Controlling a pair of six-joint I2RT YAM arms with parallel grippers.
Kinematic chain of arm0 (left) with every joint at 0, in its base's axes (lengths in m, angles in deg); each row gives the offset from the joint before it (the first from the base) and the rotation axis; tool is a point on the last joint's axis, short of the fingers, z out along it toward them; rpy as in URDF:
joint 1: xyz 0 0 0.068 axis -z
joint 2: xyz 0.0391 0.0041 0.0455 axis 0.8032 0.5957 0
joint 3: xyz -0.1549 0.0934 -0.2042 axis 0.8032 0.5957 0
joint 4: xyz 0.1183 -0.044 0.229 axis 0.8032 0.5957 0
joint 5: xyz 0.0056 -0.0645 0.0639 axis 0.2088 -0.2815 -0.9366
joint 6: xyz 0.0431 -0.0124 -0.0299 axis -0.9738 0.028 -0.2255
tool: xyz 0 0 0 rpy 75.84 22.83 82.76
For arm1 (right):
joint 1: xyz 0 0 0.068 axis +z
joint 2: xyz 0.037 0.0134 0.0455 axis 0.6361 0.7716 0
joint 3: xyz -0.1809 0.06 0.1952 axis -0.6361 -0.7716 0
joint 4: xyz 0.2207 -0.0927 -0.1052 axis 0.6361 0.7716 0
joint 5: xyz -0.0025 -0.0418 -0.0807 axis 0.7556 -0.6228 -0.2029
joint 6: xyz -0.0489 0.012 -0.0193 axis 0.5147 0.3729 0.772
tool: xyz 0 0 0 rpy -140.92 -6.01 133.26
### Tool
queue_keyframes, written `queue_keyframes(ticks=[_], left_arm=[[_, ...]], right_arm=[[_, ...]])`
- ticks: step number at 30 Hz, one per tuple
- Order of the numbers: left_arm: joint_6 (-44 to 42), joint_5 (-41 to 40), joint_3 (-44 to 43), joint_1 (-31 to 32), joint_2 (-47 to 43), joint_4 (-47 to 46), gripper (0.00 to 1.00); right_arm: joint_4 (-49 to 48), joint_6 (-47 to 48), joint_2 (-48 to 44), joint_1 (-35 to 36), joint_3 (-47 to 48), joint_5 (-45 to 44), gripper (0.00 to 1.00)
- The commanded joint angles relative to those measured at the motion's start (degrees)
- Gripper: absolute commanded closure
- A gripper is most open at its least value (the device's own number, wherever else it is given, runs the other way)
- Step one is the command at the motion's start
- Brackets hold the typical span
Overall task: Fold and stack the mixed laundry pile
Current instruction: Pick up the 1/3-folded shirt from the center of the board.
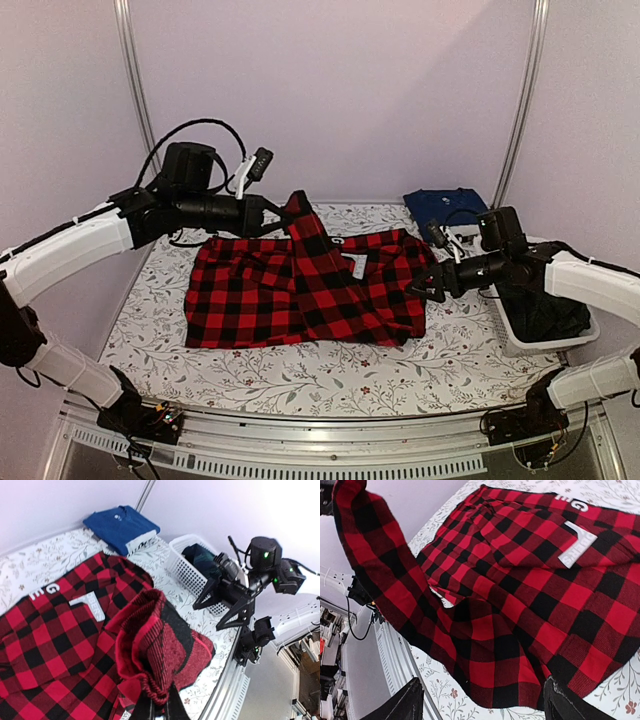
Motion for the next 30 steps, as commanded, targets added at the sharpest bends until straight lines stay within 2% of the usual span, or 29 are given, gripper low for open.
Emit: queue_keyframes(ticks=[1, 7, 12, 17, 19, 22, 24, 26, 30], left_arm=[[-2.1, 0.9, -4.1, 0.5, -2.2, 2.2, 1.00], [-3.0, -1.2, -9.0, 0.5, -2.9, 3.9, 1.00], [-3.3, -5.0, -12.8, 0.2, -2.3, 5.4, 1.00], [-3.0, -4.5, -15.1, -0.3, -1.2, 5.0, 1.00], [-3.0, -3.5, -15.2, -0.2, -1.0, 4.8, 1.00], [-3.1, 0.0, -13.5, -0.1, -2.0, 3.4, 1.00], [-3.3, 1.9, -11.1, -0.1, -3.8, 2.2, 1.00], [-3.9, 4.2, -7.5, 0.4, -7.1, 0.7, 1.00], [-6.6, 3.9, 1.9, 3.1, -14.3, 0.7, 1.00]], right_arm=[[-10.2, 3.2, -2.3, 4.7, -1.4, -2.2, 0.19], [-10.5, 11.8, -1.3, 9.0, -2.2, -1.4, 0.18], [-11.8, 14.3, -1.8, 12.3, -3.5, 0.6, 0.18], [-12.4, 15.8, 0.1, 15.9, -3.9, -6.3, 0.18], [-13.1, 15.7, 1.9, 16.5, -3.3, -8.8, 0.21], [-14.6, 14.3, 5.1, 16.9, -2.3, -15.2, 0.39], [-15.9, 13.0, 6.8, 16.9, -1.6, -18.5, 0.55], [-16.7, 11.9, 7.8, 16.9, -1.1, -19.9, 0.69], [-17.0, 10.5, 8.5, 16.8, -1.5, -19.2, 0.89]])
